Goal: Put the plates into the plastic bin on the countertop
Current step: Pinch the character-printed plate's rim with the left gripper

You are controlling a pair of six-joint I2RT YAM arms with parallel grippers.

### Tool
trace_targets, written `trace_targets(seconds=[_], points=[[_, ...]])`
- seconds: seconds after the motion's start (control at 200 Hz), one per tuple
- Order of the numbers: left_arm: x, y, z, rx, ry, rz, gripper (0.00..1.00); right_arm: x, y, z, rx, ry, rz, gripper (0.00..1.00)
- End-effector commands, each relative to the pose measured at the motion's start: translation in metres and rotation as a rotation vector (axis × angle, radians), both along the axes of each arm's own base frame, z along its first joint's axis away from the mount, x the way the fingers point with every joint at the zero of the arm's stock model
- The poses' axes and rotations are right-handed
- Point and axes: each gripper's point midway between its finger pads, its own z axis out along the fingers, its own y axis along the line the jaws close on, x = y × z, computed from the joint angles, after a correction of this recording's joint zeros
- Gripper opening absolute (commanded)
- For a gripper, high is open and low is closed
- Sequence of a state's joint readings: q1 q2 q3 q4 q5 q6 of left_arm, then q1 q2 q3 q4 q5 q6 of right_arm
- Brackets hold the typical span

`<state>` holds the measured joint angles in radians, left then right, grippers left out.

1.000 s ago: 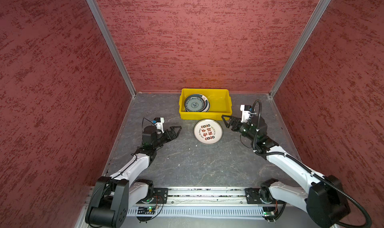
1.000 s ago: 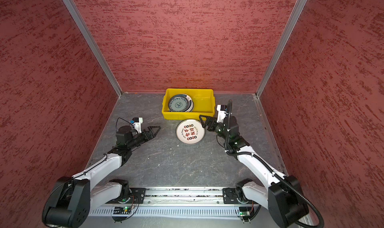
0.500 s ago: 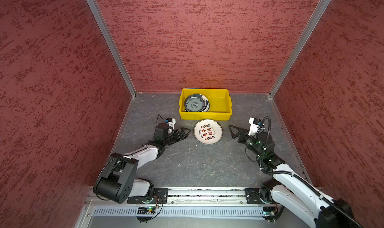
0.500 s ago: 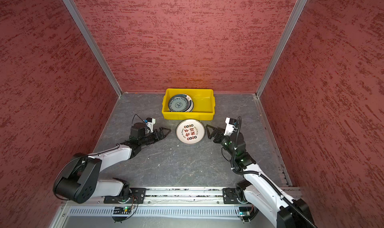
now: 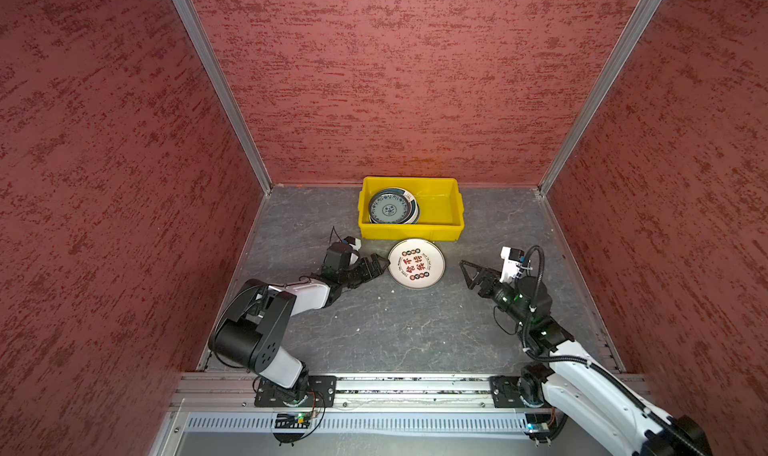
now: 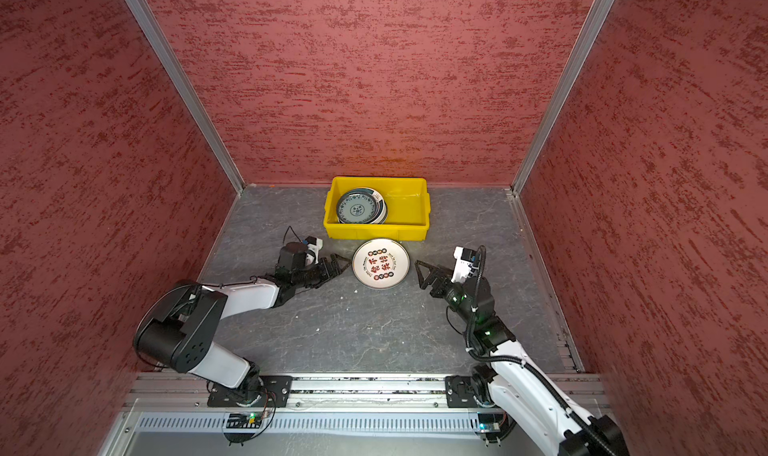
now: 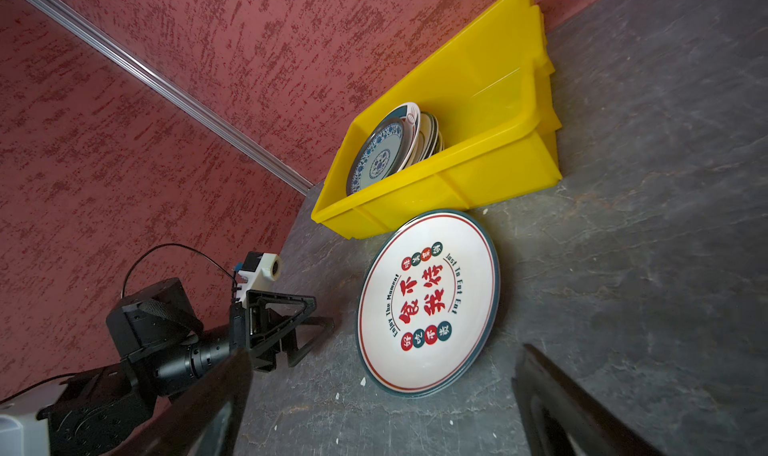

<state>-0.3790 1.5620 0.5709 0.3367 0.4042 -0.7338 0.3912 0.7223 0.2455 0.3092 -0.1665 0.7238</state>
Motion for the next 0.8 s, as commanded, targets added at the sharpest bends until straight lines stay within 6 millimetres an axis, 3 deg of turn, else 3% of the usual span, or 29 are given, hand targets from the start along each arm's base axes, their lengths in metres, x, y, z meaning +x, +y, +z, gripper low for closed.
trace_targets(seconds=[0.0, 0.471, 0.797], points=[[0.006, -0.006, -0.004, 0.000, -0.002, 0.024, 0.98, -0.001, -0.005, 0.000, -0.015, -0.011, -0.026, 0.99], [0.013, -0.016, -0.029, -0.019, 0.043, 0.032, 0.87, -0.006, -0.012, -0.008, -0.016, 0.003, -0.052, 0.99], [0.024, -0.032, -0.034, -0.082, 0.025, 0.013, 0.80, -0.008, -0.015, -0.012, -0.010, 0.012, -0.067, 0.99]])
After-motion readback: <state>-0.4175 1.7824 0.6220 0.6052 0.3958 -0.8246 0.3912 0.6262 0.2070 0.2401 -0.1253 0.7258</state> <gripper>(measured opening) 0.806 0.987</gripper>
